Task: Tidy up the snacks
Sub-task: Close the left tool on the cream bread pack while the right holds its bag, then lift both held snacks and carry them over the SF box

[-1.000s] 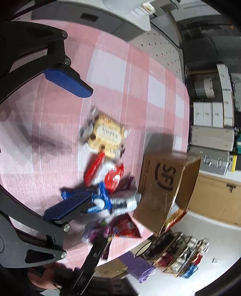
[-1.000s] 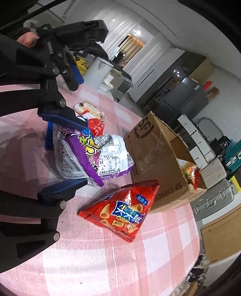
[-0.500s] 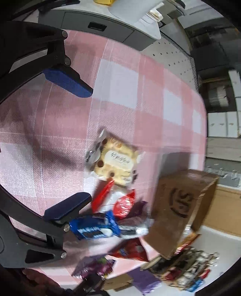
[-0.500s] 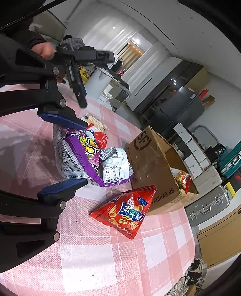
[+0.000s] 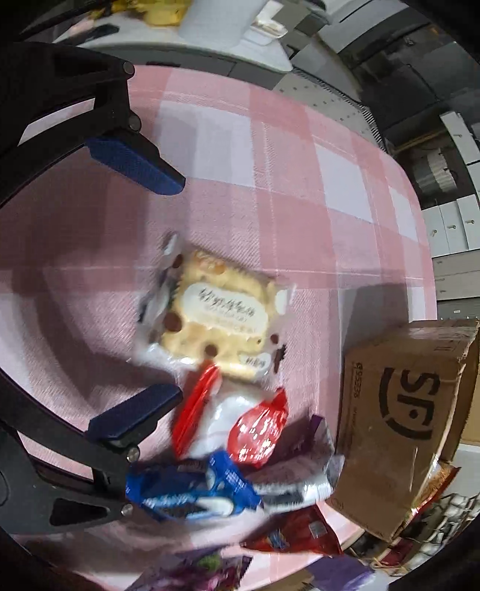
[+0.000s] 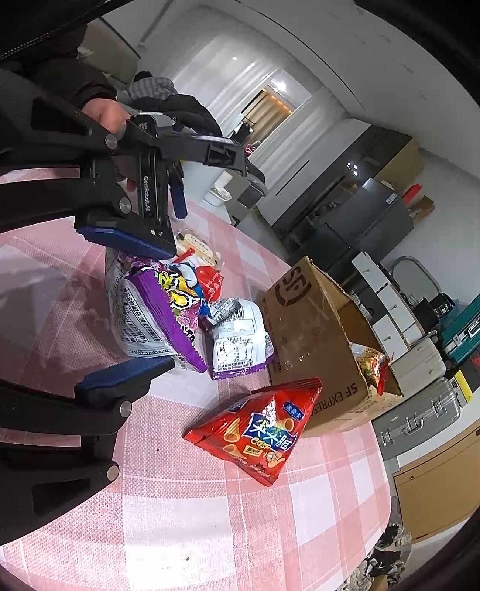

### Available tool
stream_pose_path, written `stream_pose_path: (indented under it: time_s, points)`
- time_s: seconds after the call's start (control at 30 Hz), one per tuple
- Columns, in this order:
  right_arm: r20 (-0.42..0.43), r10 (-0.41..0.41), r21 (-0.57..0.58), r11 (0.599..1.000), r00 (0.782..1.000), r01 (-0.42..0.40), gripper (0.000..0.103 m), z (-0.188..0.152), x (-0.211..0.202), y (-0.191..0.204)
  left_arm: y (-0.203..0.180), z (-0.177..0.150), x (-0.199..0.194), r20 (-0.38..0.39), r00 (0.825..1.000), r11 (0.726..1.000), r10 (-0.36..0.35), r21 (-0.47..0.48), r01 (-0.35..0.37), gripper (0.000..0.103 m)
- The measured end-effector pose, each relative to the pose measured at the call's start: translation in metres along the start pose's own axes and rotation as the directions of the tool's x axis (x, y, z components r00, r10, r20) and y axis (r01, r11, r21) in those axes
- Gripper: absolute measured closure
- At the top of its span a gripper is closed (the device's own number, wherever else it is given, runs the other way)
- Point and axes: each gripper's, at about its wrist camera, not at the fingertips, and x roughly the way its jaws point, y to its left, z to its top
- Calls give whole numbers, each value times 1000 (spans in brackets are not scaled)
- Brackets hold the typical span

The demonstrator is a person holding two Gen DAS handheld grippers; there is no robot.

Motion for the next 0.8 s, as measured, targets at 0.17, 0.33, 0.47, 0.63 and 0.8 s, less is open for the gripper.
stream_pose_path:
  time_s: [0.17,0.33,0.47,0.63,0.8]
  points:
    - [-1,-16,10,1000,1000,16,49,0,0,-2,7,16,11,0,1000,1000,-14,24,14,1]
    - [-8,-28,12,1000,1000,29,49,0,2,-2,11,27,19,8,1000,999,-25,47,24,3]
    - [-11,-32,15,999,999,32,49,-1,2,-2,13,30,20,18,996,995,-90,47,89,20]
    - [-18,-42,13,999,999,42,49,0,6,0,9,26,13,27,989,987,-148,68,146,48]
    - [-21,-44,2,999,999,44,49,1,7,5,15,24,11,29,983,982,-181,50,179,48]
